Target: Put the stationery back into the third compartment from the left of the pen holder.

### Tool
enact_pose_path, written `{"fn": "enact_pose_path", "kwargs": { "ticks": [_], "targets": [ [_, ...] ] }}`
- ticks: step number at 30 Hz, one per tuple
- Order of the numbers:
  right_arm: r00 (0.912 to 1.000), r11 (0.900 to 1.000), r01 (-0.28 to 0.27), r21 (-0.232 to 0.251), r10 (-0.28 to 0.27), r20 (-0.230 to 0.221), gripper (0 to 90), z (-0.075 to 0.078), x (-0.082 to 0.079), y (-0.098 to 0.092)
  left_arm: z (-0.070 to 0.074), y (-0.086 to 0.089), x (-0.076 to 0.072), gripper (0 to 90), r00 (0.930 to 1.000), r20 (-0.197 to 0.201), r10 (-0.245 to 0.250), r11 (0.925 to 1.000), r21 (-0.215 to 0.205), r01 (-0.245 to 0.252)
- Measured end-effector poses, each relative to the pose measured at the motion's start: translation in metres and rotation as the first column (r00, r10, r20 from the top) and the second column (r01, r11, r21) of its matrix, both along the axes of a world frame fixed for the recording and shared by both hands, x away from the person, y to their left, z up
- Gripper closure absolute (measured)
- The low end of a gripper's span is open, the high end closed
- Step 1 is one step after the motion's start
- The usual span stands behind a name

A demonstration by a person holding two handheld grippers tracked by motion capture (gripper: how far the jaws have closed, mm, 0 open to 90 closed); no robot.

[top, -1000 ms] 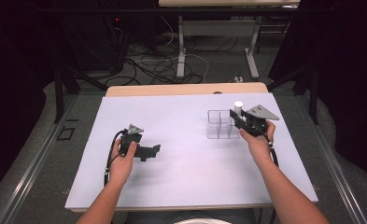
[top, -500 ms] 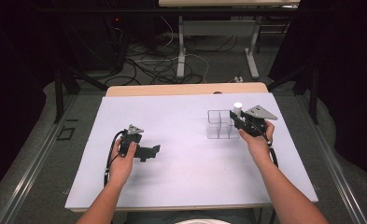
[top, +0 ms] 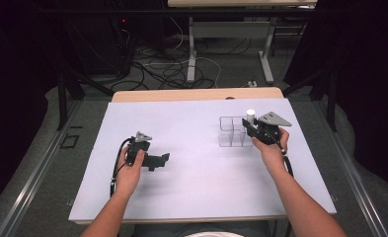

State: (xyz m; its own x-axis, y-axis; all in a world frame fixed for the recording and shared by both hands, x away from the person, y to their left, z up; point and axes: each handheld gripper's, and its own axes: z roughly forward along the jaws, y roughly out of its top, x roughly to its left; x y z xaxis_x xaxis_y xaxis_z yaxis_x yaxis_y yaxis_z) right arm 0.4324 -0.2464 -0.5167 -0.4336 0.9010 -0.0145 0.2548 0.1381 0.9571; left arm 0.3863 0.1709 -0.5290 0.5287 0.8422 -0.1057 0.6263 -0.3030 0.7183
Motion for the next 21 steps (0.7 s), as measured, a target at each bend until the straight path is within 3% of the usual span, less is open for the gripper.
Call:
{"fn": "enact_pose_path", "kwargs": {
  "ticks": [5,11,15,18,21],
  "targets": [
    [0.9999,1.0,0.002,-0.006,-0.002,-0.014,64.1,0.0,0.0,0.0,0.0,0.0,0.0,0.5,1.0,0.001,0.0,1.0,0.0,0.0],
    [0.9999,1.0,0.0,-0.004,0.0,-0.012,42.8,0.001,-0.001,0.0,0.0,0.0,0.0,0.5,1.0,0.004,0.005,1.0,0.0,-0.005],
    [0.9999,1.0,0.014,-0.004,-0.014,0.007,38.7,0.006,-0.006,-0.001,0.001,0.001,0.0,0.5,1.0,0.003,0.006,1.0,0.006,-0.006],
    [0.9993,1.0,0.02,0.015,-0.021,0.03,37.0,0.01,-0.008,-0.003,0.002,0.002,0.0,0.5,0.9999,0.01,0.008,1.0,0.003,-0.008],
    [0.9996,0.998,0.027,0.053,-0.028,0.008,30.4,0.015,-0.012,-0.007,0.002,0.003,0.0,0.5,0.9998,0.012,0.015,0.9999,-0.004,-0.015]
  ]
}}
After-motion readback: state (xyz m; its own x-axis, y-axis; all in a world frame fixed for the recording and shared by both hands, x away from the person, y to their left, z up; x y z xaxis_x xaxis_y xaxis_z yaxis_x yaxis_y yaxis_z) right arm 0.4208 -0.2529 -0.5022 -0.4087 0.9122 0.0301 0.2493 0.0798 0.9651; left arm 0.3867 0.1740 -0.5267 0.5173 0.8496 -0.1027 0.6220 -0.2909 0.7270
